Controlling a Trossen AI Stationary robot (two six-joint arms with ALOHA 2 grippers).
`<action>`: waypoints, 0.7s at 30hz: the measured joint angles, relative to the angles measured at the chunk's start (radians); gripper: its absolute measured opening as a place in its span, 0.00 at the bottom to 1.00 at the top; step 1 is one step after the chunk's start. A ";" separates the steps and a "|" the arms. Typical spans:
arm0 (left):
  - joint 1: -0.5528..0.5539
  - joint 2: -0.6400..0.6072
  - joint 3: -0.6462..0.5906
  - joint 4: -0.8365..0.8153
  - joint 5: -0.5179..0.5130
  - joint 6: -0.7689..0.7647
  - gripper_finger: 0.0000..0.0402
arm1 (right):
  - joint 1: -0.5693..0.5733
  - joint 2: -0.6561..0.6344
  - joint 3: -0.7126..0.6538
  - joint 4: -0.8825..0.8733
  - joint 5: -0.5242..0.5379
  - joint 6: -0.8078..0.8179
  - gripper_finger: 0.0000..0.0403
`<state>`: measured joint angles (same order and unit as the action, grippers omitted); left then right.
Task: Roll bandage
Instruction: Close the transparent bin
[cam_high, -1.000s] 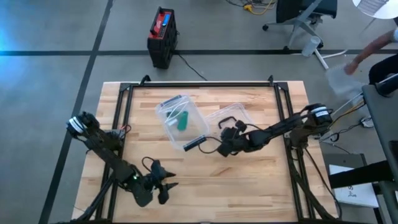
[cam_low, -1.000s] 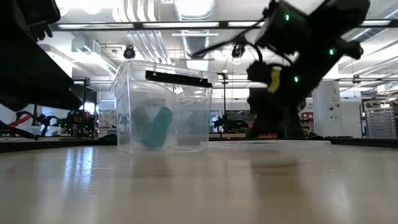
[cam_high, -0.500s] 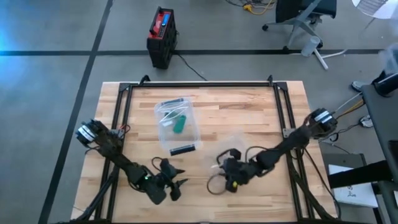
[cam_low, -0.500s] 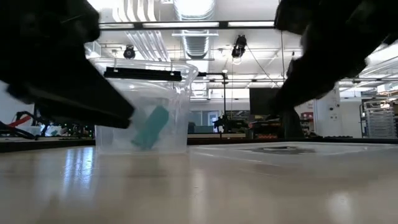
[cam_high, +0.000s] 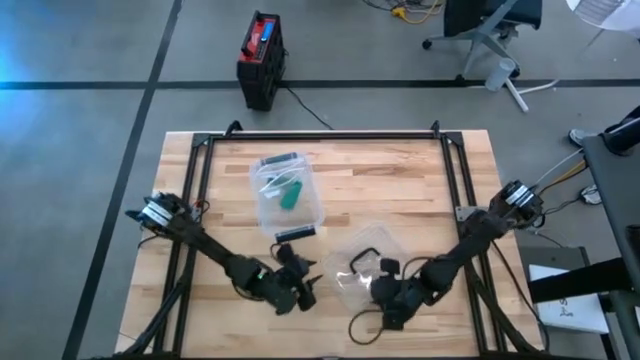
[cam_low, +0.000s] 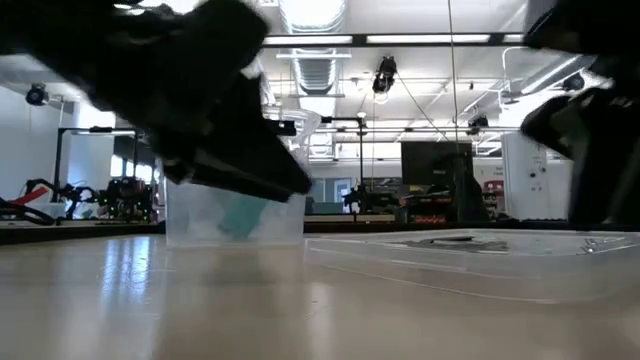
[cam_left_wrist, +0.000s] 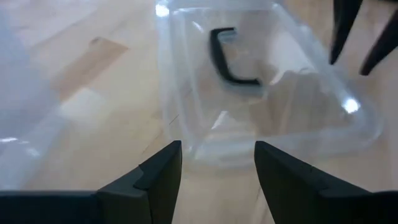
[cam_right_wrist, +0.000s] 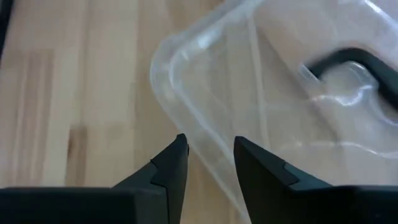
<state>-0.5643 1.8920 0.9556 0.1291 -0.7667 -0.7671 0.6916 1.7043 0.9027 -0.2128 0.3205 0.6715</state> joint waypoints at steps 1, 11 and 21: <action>0.017 0.000 0.003 0.018 0.033 0.014 0.48 | 0.013 -0.009 0.021 -0.052 0.008 0.001 0.31; 0.091 0.044 0.025 0.067 0.085 0.060 0.41 | 0.211 0.002 0.149 -0.387 0.238 0.113 0.33; 0.181 0.066 0.044 0.044 0.101 0.148 0.46 | 0.090 0.168 0.163 -0.161 0.260 -0.088 0.30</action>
<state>-0.3835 1.9583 0.9997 0.1732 -0.6652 -0.6194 0.7818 1.8726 1.0658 -0.3743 0.5809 0.5833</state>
